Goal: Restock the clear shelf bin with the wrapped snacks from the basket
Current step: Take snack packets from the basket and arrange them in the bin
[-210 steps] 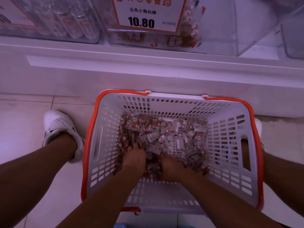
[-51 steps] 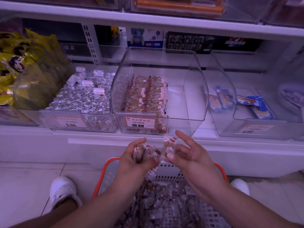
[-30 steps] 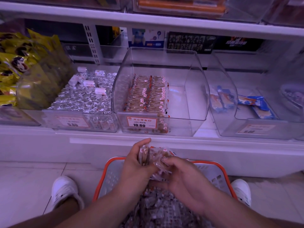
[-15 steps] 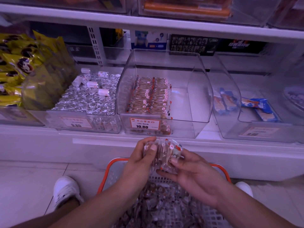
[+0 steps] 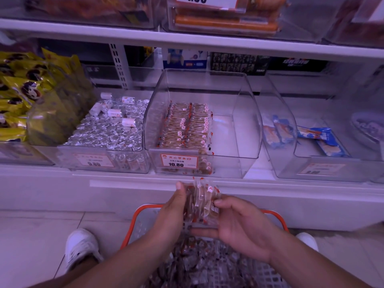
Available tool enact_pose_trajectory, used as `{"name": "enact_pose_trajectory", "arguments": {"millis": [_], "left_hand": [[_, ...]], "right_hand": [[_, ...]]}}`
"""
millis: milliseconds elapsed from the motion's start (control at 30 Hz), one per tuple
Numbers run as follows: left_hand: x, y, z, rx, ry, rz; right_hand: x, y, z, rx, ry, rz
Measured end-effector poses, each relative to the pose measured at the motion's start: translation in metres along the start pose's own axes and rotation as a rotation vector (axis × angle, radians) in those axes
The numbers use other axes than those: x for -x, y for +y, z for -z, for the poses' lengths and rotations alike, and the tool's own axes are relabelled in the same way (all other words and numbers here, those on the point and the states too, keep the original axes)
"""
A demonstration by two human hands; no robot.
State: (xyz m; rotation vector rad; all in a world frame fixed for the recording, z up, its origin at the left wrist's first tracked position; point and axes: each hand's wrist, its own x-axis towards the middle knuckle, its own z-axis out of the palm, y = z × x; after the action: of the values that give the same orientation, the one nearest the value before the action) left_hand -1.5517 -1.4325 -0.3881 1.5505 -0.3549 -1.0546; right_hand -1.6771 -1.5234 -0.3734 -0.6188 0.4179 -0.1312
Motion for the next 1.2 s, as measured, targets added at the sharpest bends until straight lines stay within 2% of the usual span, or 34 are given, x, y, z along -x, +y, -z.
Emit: {"name": "enact_pose_trajectory", "arguments": {"millis": [100, 167, 267, 400, 567, 667, 767, 900, 1033, 1200], "left_hand": [[-0.006, 0.006, -0.001, 0.209, 0.001, 0.119], [-0.010, 0.009, -0.001, 0.276, -0.019, 0.093], [-0.006, 0.007, -0.001, 0.247, -0.002, 0.002], [0.006, 0.005, -0.004, 0.047, 0.059, -0.131], [0.015, 0.016, -0.003, -0.113, 0.021, -0.174], [0.010, 0.030, 0.003, -0.259, -0.079, -0.203], [0.009, 0.048, 0.014, -0.280, -0.201, -0.215], [0.009, 0.066, 0.024, -0.178, -0.341, -0.162], [0.014, 0.079, 0.023, -0.125, -0.368, -0.163], [0.011, 0.109, 0.001, -0.258, -0.265, -0.352]], "right_hand": [[-0.001, 0.001, 0.000, -0.042, -0.003, 0.031], [-0.001, 0.004, -0.001, -0.065, 0.010, 0.063], [-0.002, 0.008, -0.005, -0.099, 0.011, 0.080], [-0.004, 0.004, -0.008, -0.097, 0.020, 0.085], [-0.001, 0.001, -0.008, 0.076, 0.022, 0.093], [0.000, -0.002, -0.010, 0.222, 0.091, 0.228], [0.000, -0.008, -0.013, 0.388, 0.126, 0.408], [0.001, -0.013, -0.022, 0.635, 0.112, 0.523], [0.004, -0.026, -0.028, 0.747, 0.113, 0.574], [0.002, -0.047, -0.033, 0.761, 0.122, 0.721]]}}
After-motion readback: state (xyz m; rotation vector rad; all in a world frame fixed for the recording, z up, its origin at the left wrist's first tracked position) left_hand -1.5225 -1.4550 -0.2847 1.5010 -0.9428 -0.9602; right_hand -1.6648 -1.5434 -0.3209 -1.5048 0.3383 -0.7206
